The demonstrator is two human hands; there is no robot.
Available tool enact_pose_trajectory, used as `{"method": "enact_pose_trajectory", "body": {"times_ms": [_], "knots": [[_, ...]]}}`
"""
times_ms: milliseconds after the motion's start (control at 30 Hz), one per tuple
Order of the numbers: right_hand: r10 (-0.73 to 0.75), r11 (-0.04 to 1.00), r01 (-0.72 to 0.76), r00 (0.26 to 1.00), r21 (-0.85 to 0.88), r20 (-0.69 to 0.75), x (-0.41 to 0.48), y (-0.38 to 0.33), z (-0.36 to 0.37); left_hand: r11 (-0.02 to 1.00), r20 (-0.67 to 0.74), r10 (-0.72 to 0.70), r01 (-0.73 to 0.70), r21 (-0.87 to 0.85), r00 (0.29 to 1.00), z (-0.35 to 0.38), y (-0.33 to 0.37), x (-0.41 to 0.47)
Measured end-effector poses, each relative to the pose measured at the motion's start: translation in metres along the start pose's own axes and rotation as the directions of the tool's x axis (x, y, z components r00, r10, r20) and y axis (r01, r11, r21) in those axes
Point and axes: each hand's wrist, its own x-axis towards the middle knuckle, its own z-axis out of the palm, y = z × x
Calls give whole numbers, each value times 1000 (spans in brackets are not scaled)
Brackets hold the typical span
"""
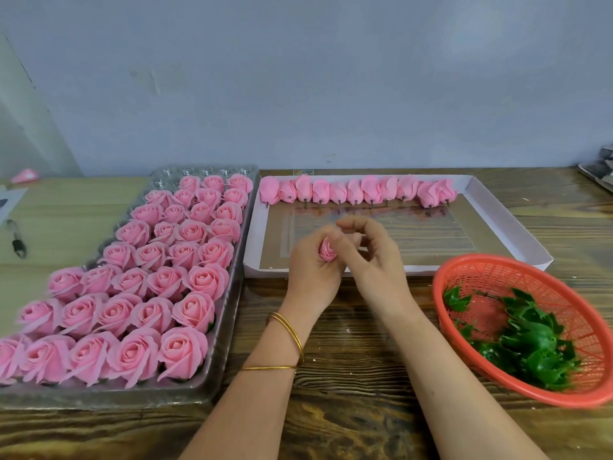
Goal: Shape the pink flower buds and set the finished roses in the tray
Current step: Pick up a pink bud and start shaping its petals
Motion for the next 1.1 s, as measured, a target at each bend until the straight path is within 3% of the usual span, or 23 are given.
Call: {"method": "enact_pose_trajectory", "body": {"times_ms": [600, 933, 1100], "knots": [[41, 998, -44, 997, 50, 63, 1, 3, -3, 992, 11, -87, 85, 92, 996, -2, 2, -3], [7, 999, -8, 1000, 46, 18, 2, 5, 0, 991, -84, -63, 72, 113, 994, -2, 8, -3], [13, 969, -30, 998, 245, 69, 3, 7, 0, 990, -152, -25, 46, 130, 988, -2, 6, -1]]}}
